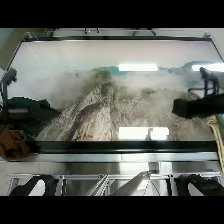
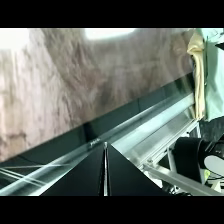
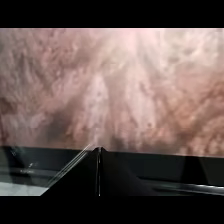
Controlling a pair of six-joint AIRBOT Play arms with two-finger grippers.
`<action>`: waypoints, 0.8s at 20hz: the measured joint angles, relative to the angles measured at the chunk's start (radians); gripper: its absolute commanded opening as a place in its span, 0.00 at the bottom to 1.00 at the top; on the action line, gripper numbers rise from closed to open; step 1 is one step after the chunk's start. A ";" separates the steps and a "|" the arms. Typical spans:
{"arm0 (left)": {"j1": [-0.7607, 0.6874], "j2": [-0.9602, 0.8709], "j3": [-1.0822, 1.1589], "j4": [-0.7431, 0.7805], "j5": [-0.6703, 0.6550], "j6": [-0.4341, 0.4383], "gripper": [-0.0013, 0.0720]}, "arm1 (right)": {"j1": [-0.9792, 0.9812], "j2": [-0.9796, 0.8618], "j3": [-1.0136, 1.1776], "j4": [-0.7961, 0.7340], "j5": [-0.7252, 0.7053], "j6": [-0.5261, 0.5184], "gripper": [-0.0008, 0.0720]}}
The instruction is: Fold the shirts.
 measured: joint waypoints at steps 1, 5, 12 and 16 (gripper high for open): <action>0.000 0.058 -0.083 0.005 0.013 0.007 0.05 | 0.031 0.051 -0.078 0.028 -0.040 -0.001 0.04; 0.000 0.202 -0.285 0.016 0.043 0.022 0.05 | 0.085 0.151 -0.229 0.093 -0.138 -0.015 0.04; 0.000 0.301 -0.374 0.022 0.050 0.026 0.05 | 0.102 0.184 -0.277 0.157 -0.174 -0.023 0.04; 0.000 0.311 -0.381 0.022 0.049 0.027 0.05 | 0.103 0.186 -0.281 0.168 -0.175 -0.023 0.04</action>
